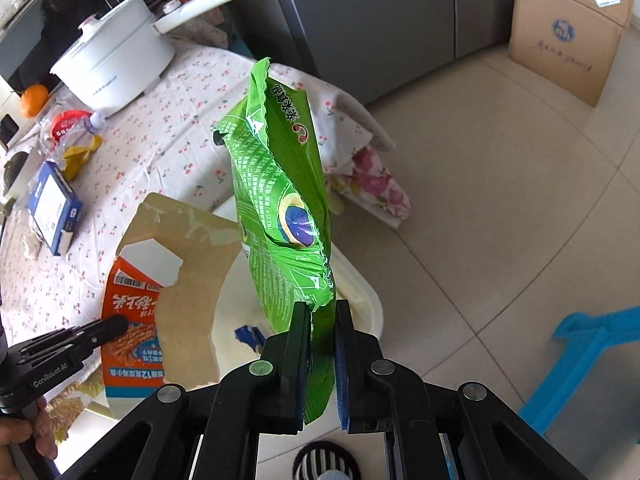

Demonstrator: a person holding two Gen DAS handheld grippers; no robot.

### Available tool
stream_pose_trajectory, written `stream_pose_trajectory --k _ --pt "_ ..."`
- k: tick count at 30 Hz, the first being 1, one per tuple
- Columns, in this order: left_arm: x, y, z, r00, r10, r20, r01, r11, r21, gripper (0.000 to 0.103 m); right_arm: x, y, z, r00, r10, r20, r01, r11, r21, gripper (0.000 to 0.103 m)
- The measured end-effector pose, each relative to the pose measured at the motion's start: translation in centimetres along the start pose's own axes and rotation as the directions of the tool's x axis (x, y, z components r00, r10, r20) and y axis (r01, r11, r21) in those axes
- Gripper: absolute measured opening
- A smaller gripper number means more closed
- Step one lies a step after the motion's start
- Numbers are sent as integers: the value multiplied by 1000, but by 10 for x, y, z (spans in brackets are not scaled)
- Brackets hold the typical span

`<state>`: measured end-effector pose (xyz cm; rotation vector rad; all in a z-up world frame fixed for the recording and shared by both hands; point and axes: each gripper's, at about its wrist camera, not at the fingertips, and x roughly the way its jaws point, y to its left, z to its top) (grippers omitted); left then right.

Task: Collect trash
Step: 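Lift the carton and green bag and carry them over the bin, then open both tools to drop the carton and green bag into the bin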

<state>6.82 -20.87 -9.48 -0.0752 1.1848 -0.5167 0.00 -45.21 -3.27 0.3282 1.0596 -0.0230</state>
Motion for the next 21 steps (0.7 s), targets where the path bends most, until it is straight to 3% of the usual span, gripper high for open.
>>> stream_pose_trajectory --k 4,6,8,10,14,21 --pt "10 2 0 999 29 -38 -28 999 24 8 8 3 -1 1000 -13 -26 12 999 -30 10" --pt "10 1 1 997 62 -42 -60 997 49 15 10 6 -2 999 -20 -35 18 999 -43 10" --pt "4 -1 -1 996 80 -33 -78 994 74 48 11 8 -1 999 -19 -40 17 999 -52 10" --pt "-5 -1 -2 996 89 -17 -87 992 86 63 11 10 -1 999 -16 -44 13 998 -61 10" --pt "-22 2 -6 992 128 5 -127 984 123 72 18 18 -3 997 -12 -71 6 996 -84 10" --pt "-44 24 -16 987 158 9 -158 982 104 75 52 34 -5 981 20 -193 -39 995 -93 10"
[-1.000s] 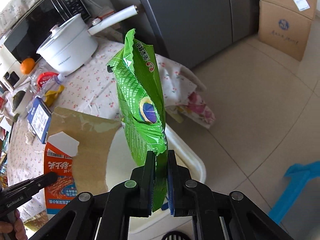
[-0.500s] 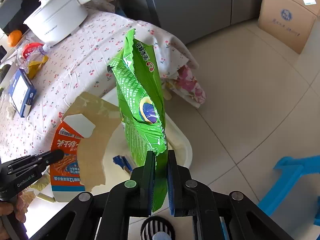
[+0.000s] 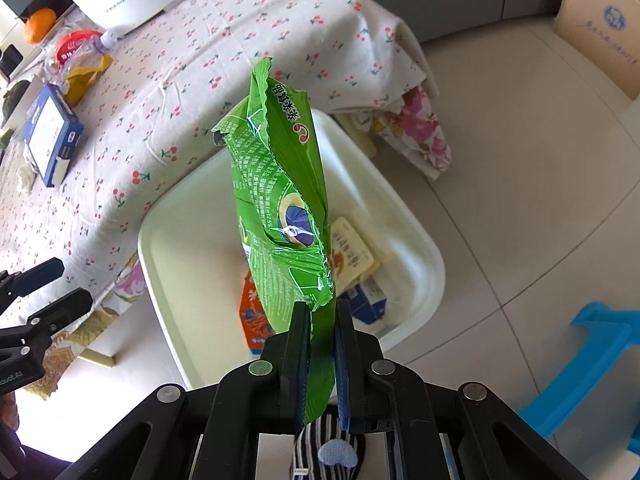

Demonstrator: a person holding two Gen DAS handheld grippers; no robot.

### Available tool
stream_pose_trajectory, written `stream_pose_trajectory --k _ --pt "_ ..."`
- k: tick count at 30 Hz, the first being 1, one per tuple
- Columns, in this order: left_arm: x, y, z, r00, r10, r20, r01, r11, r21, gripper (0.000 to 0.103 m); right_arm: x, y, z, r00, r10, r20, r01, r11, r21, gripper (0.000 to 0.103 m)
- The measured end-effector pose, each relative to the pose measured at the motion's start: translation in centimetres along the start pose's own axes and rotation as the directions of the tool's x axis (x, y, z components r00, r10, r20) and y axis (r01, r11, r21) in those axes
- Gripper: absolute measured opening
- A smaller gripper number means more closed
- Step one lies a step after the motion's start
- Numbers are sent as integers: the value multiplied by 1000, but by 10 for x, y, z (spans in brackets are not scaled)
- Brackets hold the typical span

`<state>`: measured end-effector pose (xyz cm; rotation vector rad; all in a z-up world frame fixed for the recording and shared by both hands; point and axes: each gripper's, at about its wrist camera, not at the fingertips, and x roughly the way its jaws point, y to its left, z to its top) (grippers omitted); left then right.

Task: Collect trash
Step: 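Open both tools to drop the carton and green bag into the bin, then move both tools back over the table toward the tissues and blue box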

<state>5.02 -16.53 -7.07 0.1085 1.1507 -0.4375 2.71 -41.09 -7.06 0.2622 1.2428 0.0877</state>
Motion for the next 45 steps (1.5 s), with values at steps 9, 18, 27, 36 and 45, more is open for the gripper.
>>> stream_pose_trajectory --k 9,18,27,36,45 --pt "-26 26 -11 999 15 40 -13 999 -37 76 22 12 7 998 -51 -42 50 998 -40 14" --pt "-44 52 -18 997 38 68 -32 996 -86 86 9 34 17 998 -57 14 58 996 -62 63" --pt "-68 86 -23 990 54 130 -31 985 -172 102 -4 86 28 995 -30 93 44 987 -155 76" --pt "-85 137 -33 973 128 193 -70 957 -280 103 3 135 38 986 -14 168 55 968 -245 85" --pt "-88 195 -32 959 192 210 -112 933 -342 103 28 191 64 971 77 226 -2 949 -315 86"
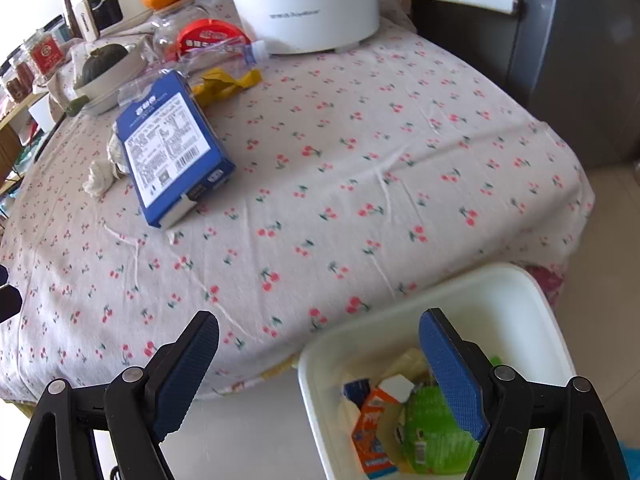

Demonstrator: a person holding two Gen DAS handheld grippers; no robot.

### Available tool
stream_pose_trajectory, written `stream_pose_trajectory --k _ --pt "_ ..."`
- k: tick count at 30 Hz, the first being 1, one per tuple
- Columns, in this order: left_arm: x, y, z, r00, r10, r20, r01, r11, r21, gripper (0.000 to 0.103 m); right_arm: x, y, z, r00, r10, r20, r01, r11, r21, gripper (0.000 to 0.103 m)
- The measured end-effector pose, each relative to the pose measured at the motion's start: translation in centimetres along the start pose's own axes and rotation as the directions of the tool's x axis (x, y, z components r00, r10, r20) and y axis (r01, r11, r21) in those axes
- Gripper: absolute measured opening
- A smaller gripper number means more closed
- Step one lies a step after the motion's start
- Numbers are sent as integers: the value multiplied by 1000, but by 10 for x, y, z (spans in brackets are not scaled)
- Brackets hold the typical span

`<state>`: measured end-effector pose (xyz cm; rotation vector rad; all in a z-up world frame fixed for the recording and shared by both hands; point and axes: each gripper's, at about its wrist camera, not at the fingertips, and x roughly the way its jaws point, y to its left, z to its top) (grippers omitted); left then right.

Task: Collect trash
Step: 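Move both tools back over the table toward the tissues and blue box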

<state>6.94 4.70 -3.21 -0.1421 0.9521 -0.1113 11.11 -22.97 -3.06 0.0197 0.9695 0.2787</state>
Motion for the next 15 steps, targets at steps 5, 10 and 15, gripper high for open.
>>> stream_pose_trajectory --k 5,10,15 --pt "12 25 17 1000 8 13 -8 1000 -1 103 12 43 33 993 56 100 -42 989 -141 93" --pt "31 42 32 1000 16 21 -17 1000 17 103 30 78 50 987 73 142 -32 962 -270 101" --pt "50 58 45 1000 16 19 -16 1000 3 103 61 108 57 991 66 114 -21 932 -362 102"
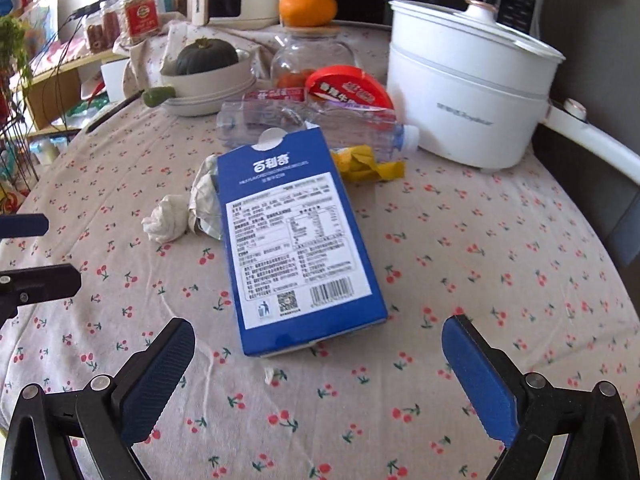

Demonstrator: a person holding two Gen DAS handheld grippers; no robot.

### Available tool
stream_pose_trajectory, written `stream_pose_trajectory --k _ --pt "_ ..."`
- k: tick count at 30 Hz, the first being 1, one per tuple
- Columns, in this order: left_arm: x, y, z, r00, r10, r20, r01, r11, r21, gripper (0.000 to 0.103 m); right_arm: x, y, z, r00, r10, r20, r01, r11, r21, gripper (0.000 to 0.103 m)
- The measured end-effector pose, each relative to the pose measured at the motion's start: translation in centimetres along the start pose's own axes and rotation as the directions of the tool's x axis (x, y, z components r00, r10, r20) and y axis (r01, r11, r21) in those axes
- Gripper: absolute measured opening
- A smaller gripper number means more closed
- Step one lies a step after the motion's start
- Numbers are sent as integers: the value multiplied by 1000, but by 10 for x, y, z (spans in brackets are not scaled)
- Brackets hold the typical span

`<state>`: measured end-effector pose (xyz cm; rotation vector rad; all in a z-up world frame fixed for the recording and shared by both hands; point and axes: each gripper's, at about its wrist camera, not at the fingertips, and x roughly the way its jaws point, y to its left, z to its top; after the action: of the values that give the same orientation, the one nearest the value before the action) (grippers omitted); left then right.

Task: Collect trash
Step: 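Move both tools back over the table toward the tissues and blue box, then grasp the crumpled white tissue with the left tool while the right tool grasps the blue biscuit box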

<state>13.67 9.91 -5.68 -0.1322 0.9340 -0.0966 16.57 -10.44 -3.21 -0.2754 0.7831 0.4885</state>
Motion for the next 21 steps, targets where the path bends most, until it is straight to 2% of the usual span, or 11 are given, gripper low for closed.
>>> stream_pose_trajectory --k 8,12,15,21 --pt "33 2 10 999 1 -34 1 998 61 103 43 16 5 996 -79 -43 71 985 -160 102" --pt "53 -1 12 996 46 -79 -39 995 91 103 60 13 3 992 -97 -75 82 979 -187 102" --pt "61 2 18 996 51 -69 -47 998 51 103 66 8 3 992 -88 -95 71 983 -171 102" --pt "71 10 32 999 -13 -37 10 997 -75 103 70 2 7 994 -39 -105 26 992 -121 102"
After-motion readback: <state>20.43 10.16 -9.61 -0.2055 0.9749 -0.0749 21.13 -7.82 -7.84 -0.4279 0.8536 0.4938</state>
